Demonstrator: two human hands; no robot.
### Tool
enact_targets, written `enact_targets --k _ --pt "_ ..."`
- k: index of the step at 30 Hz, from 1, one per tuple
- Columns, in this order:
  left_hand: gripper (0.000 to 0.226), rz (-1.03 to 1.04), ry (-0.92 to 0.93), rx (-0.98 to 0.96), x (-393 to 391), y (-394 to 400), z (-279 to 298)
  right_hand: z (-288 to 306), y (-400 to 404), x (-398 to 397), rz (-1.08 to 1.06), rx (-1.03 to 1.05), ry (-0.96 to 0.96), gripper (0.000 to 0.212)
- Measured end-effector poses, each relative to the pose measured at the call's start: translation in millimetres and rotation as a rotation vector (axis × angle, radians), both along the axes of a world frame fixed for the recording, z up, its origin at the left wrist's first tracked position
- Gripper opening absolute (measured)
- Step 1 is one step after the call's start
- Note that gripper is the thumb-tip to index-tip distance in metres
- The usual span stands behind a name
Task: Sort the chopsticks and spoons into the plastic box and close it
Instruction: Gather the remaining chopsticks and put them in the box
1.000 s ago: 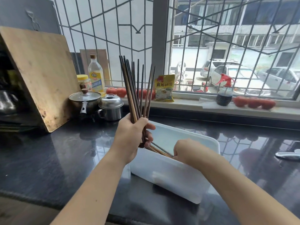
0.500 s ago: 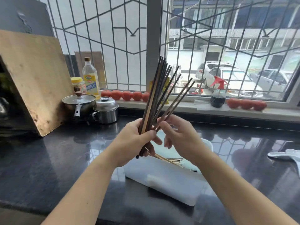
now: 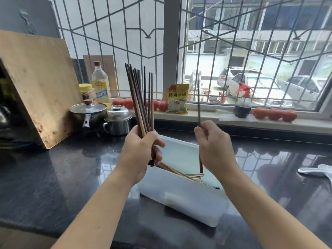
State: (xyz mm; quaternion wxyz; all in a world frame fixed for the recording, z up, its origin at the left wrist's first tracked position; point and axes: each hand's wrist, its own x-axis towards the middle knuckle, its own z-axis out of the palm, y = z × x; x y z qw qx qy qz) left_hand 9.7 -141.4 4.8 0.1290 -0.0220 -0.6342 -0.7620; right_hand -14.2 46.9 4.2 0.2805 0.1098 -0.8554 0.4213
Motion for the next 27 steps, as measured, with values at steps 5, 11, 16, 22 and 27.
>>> enact_targets --k 5,11,16,22,27 --pt "0.007 0.071 -0.006 0.077 0 2 0 -18 -14 -4 0.062 0.753 -0.413 0.022" --pt "0.008 0.026 -0.04 -0.003 -1 2 1 -26 -10 -10 -0.004 0.891 -0.57 0.023" --pt "0.01 -0.018 -0.079 -0.03 -5 1 0 -14 -9 -6 -0.126 0.554 -0.235 0.019" --pt "0.013 -0.147 -0.019 -0.149 -1 -2 0 -1 -10 3 0.041 0.053 -0.067 0.024" --pt "0.014 -0.236 0.054 -0.398 3 0 0 2 -16 9 0.399 -0.123 -0.201 0.013"
